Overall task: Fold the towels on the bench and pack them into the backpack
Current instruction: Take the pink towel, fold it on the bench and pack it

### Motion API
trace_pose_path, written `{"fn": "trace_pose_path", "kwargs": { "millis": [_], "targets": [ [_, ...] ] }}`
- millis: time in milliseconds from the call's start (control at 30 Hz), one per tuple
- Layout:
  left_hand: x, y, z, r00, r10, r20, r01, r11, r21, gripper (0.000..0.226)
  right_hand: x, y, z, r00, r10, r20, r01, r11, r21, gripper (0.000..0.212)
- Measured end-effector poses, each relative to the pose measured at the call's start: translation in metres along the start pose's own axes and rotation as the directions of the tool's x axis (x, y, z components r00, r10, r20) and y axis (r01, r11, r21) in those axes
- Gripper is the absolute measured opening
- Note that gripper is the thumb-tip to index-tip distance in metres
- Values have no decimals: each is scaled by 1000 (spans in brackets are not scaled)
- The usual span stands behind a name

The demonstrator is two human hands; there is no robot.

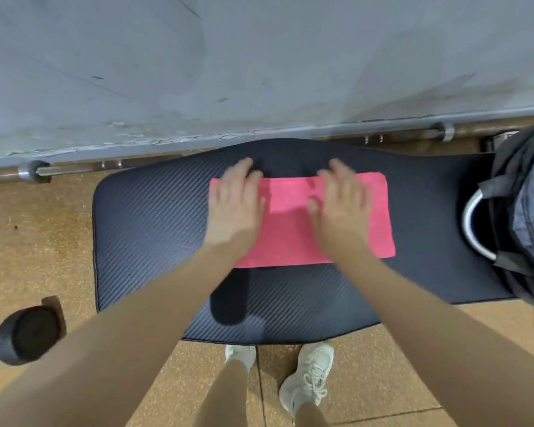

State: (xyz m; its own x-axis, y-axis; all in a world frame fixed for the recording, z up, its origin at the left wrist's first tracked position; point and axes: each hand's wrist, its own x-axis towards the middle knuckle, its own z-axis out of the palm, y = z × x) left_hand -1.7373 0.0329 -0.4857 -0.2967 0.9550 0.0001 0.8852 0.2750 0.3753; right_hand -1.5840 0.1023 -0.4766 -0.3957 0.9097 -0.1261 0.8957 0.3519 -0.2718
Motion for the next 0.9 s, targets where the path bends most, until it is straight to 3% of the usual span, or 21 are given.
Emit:
{"fn": "trace_pose_path", "kwargs": {
  "millis": [100,200,300,400,500,567,667,733,800,833,900],
  "targets": [
    [-18,5,15,970,71,234,-80,996,30,57,-23,-18,27,946,-247,210,256,967,-17,59],
    [-23,-18,20,941,162,297,-200,975,100,70,-23,12,33,930,-251,269,300,941,-156,62],
    [-21,-19,17,921,148,360,-213,966,149,91,-23,54,17,961,-65,269,116,977,-178,69],
    [-21,-10,12,909,99,404,-185,966,180,103,-22,77,-1,948,22,317,33,985,-167,69],
    [-20,-6,9,895,56,442,-160,967,201,106,-17,77,-16,957,186,223,-196,980,21,61],
    [-21,4,7,886,4,464,-121,967,223,106,-17,74,-27,903,409,131,-427,890,158,56],
    [-21,23,6,897,-55,439,-58,969,240,102,-16,72,-34,730,631,263,-683,687,248,52],
    [-21,38,10,920,43,389,-128,973,193,94,-15,72,-35,647,662,377,-762,566,314,48],
    [-18,56,19,907,177,382,-246,959,140,89,-10,76,-34,631,634,447,-776,509,373,24],
    [-15,65,23,895,215,392,-286,949,132,89,-7,76,-38,636,610,472,-772,516,373,10],
    [-10,80,33,872,254,419,-334,933,131,90,-4,79,-43,677,556,482,-732,576,364,25]
  ]
}}
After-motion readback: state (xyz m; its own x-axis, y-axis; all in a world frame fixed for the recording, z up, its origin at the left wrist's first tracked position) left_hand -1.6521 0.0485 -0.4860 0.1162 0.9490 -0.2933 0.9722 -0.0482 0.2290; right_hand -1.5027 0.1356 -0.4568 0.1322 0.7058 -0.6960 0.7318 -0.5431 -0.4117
